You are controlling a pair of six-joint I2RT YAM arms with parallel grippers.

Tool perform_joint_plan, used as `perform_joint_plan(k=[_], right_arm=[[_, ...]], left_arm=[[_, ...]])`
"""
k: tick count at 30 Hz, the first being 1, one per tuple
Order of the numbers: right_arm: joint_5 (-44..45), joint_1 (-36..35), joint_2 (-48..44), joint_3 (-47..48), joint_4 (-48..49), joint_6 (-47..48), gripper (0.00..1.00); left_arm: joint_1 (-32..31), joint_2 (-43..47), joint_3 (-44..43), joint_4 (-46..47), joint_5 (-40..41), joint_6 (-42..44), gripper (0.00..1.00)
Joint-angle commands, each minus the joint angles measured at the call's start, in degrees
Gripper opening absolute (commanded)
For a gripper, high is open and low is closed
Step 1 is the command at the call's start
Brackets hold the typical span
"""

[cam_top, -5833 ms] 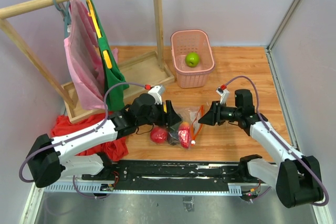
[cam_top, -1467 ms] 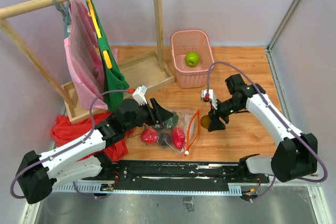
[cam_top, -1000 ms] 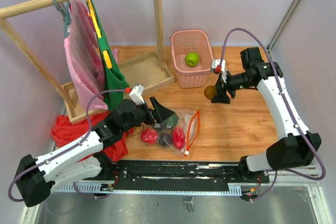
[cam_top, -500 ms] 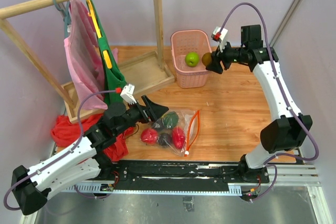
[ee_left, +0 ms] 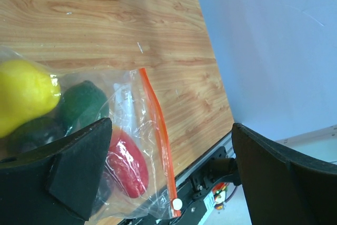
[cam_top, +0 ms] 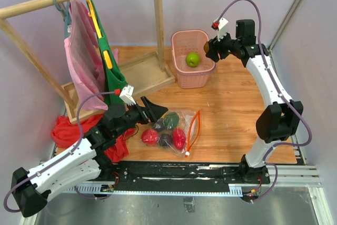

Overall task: Open the zip-top bag and remove the fake food
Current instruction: Place the fake fruit in the bin.

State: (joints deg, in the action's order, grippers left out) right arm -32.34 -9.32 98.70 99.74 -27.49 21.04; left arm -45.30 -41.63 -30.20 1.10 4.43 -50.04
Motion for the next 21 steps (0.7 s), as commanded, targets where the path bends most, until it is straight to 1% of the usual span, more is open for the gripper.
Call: perform_joint_plan(k=[1, 6, 7, 9, 11, 12, 15, 16, 21], right_arm=[[5.17, -1.54, 1.74, 1.68, 4.21, -2.36, 0.35], [6.88, -2.25, 4.25, 2.64, 4.98, -2.29, 0.40], [7.22, -2.45, 4.80, 3.03, 4.91, -2.18, 0.41], [7.69, -2.73, 5.75, 3.66, 4.92, -2.18, 0.48], [7.89, -3.06, 6.57, 4.17, 4.75, -1.94, 0.58], [7.90, -3.13, 6.98, 4.41, 4.59, -1.77, 0.64], [7.21, -3.25, 7.85, 5.67, 3.70, -0.99, 0.89], [7.01, -3.27, 7.98, 6.09, 3.59, -0.81, 0.99], [5.18, -3.25, 7.70, 8.38, 2.89, -0.12, 0.98]], left_arm=[[0.65, 0.07, 0.84, 0.91, 0.45, -0.49, 0.99], [0.74, -0.03, 0.93, 1.01, 0.72, -0.16, 0.99], [0.78, -0.02, 0.93, 1.08, 0.75, -0.03, 0.99], [0.87, -0.24, 0.88, 1.24, 0.58, 0.21, 0.99], [0.96, -0.56, 0.84, 1.47, 0.27, 0.51, 0.97], [0.99, -0.75, 0.84, 1.64, 0.01, 0.67, 0.97], [1.09, -1.49, 0.50, 1.80, -0.67, 1.24, 0.96], [1.09, -1.83, 0.38, 1.75, -0.87, 1.47, 0.96], [1.24, -3.39, -0.49, 1.53, -1.58, 2.59, 0.93]])
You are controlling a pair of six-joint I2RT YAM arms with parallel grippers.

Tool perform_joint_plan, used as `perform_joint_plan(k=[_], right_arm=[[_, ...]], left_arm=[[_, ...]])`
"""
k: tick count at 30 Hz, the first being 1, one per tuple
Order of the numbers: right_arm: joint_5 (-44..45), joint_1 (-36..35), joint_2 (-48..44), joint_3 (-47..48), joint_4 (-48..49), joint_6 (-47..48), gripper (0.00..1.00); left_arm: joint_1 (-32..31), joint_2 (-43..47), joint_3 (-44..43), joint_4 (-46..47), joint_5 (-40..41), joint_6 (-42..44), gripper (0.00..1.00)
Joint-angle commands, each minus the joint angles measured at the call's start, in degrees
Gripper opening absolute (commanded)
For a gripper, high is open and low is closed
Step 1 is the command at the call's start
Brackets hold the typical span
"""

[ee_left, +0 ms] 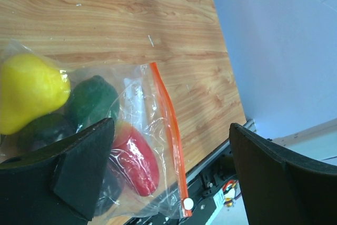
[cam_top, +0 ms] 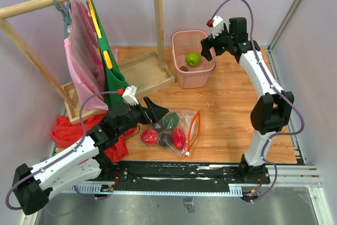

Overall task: Open the zip-top bag and remove the fake food
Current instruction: Place the fake fruit in the bin, then pick up the fake fruit from the zipper food storage bag.

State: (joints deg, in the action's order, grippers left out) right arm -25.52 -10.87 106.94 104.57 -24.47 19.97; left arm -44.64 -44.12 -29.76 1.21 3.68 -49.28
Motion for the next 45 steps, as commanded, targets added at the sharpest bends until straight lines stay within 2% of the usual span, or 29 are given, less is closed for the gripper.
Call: perform_joint_plan(k=[1, 11, 15, 19, 22, 26, 31, 35, 37, 39, 45], right_arm=[[-2.35, -1.69, -0.89, 3.75, -0.26, 0.97, 0.98], [-15.18, -1.63, -11.44, -3.42, 0.54, -3.95, 0.98], [-21.62, -1.67, -17.06, -10.42, 2.85, -6.16, 0.98], [-26.47, -1.62, -22.17, -17.30, 3.46, -6.92, 0.98], [-37.42, -1.60, -26.68, -22.60, -0.28, 3.38, 0.99], [-45.50, -1.88, -35.12, -32.53, -2.77, 16.35, 0.99], [-45.15, -4.08, -42.35, -42.28, -14.53, 37.88, 0.99], [-42.87, -5.77, -44.95, -48.26, -23.46, 51.57, 0.98], [-41.25, -6.81, -45.92, -51.18, -24.88, 54.74, 0.99], [-40.38, -7.89, -46.60, -53.90, -24.21, 54.98, 0.96], [-36.95, -12.51, -47.06, -60.32, -17.99, 49.08, 0.69]], left_arm=[[0.61, -1.18, -1.04, 1.42, -1.04, 2.07, 0.92], [0.63, -3.82, -2.67, 0.22, -2.02, 3.65, 0.72], [0.69, -4.75, -3.13, -0.02, -2.58, 4.33, 0.64], [0.71, -5.73, -3.97, -1.05, -3.22, 5.10, 0.61], [0.70, -6.06, -4.33, -2.00, -3.61, 5.70, 0.60], [0.70, -6.81, -5.26, -4.98, -3.93, 8.67, 0.59], [0.70, -9.25, -7.04, -8.24, -6.39, 11.86, 0.57], [0.70, -11.32, -7.02, -8.09, -9.12, 11.81, 0.55], [0.70, -12.50, -6.94, -7.94, -10.28, 11.60, 0.55], [0.70, -13.47, -6.88, -7.97, -11.12, 11.66, 0.54], [0.70, -15.62, -6.57, -7.72, -13.26, 11.30, 0.50]])
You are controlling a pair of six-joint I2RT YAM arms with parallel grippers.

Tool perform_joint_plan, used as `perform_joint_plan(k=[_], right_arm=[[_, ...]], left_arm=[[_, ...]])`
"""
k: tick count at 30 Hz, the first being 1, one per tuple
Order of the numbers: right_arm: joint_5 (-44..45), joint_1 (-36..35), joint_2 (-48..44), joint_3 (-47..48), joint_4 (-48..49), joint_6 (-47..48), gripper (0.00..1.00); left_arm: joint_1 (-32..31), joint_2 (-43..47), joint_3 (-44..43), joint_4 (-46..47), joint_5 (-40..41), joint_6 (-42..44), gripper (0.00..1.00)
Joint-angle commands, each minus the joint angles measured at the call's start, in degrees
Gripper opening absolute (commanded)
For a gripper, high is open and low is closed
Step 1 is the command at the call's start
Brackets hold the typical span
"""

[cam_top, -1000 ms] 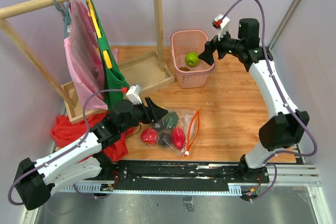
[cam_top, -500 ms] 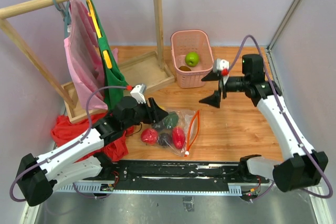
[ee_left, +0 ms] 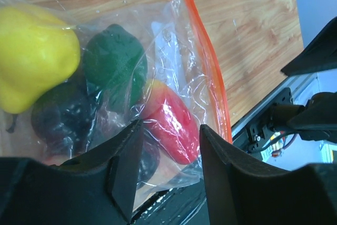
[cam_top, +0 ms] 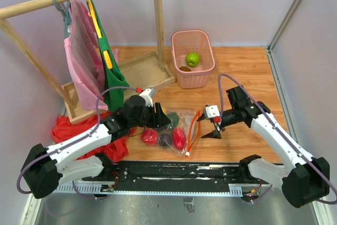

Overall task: Open the zip-top bag and remove the fake food
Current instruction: Pick up the fake fruit from the zipper food storage bag.

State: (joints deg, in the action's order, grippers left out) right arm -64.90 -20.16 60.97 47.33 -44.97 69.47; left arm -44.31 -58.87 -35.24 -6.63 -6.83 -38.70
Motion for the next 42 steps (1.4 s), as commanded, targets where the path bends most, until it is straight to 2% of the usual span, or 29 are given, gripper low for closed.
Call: perform_joint_plan(k=[1, 7, 11, 15, 18, 21, 23, 24, 27, 29, 32, 38, 42], right_arm=[[3.26, -4.20, -1.22, -4.04, 3.68, -0.84, 0.64], [9.95, -8.45, 0.01, -7.39, 8.71, 0.34, 0.37], [12.88, -10.01, 2.37, -8.01, 11.99, 0.73, 0.28], [13.51, -10.76, 4.74, -7.34, 13.20, 0.97, 0.27], [13.51, -10.86, 5.74, -6.55, 12.53, 0.41, 0.26], [16.03, -10.75, 6.21, -5.10, 8.85, 0.91, 0.26], [17.71, -10.22, 6.35, -3.28, 3.71, 2.11, 0.26], [17.47, -9.08, 6.41, -2.43, 0.39, 2.76, 0.26], [15.17, -6.74, 5.79, -1.12, -4.87, 4.21, 0.26], [14.12, -5.94, 4.87, -1.58, -5.78, 3.42, 0.26], [12.95, -5.19, 3.27, -3.08, -5.08, 0.50, 0.26], [11.66, -5.04, 1.18, -4.90, -2.91, -4.38, 0.27], [11.72, -4.90, 1.52, -4.19, -2.20, -5.43, 0.27]], left_arm=[[0.37, -1.08, -0.95, 0.27, -3.06, 0.44, 0.50], [0.37, -1.47, -0.18, 2.04, -4.74, -1.54, 0.47], [0.37, -1.09, -0.69, 3.03, -4.75, -2.35, 0.47], [0.37, -0.64, -4.33, 3.73, -3.88, -4.64, 0.49], [0.37, -1.28, -10.49, 3.87, -2.18, -7.89, 0.59], [0.37, -3.72, -19.75, 1.86, -0.92, -11.92, 0.76], [0.37, -6.63, -27.37, 0.45, -1.12, -15.24, 0.97], [0.37, -8.28, -31.44, 0.07, -1.34, -16.77, 0.99], [0.37, -13.70, -43.31, -2.06, -1.78, -21.70, 0.99], [0.37, -16.88, -52.05, -5.34, -0.22, -24.80, 0.99], [0.37, -19.98, -60.75, -9.99, 3.62, -28.85, 0.99], [0.54, -22.10, -69.14, -10.95, 4.79, -33.11, 0.99], [0.66, -22.92, -69.63, -9.80, 4.16, -35.50, 0.99]])
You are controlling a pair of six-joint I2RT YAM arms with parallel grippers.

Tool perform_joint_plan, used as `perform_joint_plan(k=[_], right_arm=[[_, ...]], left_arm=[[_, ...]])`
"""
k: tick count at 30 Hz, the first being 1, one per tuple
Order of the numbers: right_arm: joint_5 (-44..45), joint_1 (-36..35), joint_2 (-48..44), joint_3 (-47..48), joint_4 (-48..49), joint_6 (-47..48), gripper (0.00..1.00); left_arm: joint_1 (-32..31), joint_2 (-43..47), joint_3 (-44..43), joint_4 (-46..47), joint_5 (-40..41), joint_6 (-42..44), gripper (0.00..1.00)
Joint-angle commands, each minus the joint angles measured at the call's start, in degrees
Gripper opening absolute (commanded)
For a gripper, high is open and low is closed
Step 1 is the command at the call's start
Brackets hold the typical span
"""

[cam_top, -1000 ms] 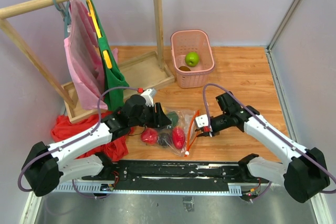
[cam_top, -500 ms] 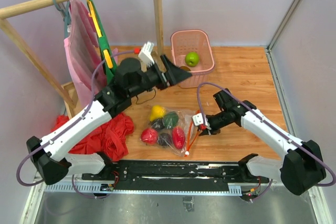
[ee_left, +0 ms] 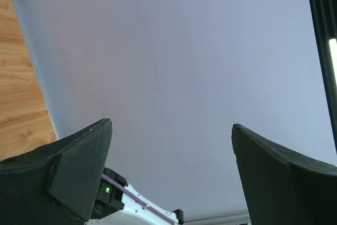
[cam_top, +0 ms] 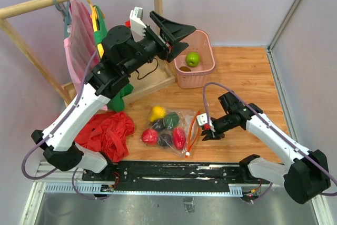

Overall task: Open the zip-top bag and remove the fake food
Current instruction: Pick up the fake fruit from the zipper food storage bag.

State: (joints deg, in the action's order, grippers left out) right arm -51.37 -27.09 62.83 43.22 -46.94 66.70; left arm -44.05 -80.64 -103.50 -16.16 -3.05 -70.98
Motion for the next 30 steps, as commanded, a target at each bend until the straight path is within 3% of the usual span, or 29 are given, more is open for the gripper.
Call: perform_joint_plan(k=[1, 8, 18, 22, 25, 30], right_arm=[[-1.80, 2.11, -0.34, 0.09, -0.07, -2.89, 0.27], [-3.11, 2.51, -1.05, -0.36, 3.74, -6.89, 0.27], [-5.72, 2.74, -2.63, -3.21, 7.72, -14.31, 0.29], [-5.08, 2.80, -2.08, -2.44, 8.59, -19.80, 0.30], [-5.22, 3.04, -2.12, -3.32, 13.46, -30.53, 0.29], [-5.15, 3.92, -2.37, -6.33, 22.86, -46.40, 0.28]], left_arm=[[0.42, -1.30, -1.35, -0.45, 0.56, -3.65, 0.99], [0.46, -2.83, -5.31, 1.17, 2.34, -4.71, 0.99], [1.25, -3.20, -1.32, 6.13, -2.65, -9.01, 0.99], [1.43, 3.09, 9.36, 8.22, -3.13, 5.52, 0.99], [1.43, 9.79, 22.25, 6.83, -2.71, 17.22, 0.99], [1.38, 21.93, 47.75, 14.83, -3.94, 25.54, 0.95]])
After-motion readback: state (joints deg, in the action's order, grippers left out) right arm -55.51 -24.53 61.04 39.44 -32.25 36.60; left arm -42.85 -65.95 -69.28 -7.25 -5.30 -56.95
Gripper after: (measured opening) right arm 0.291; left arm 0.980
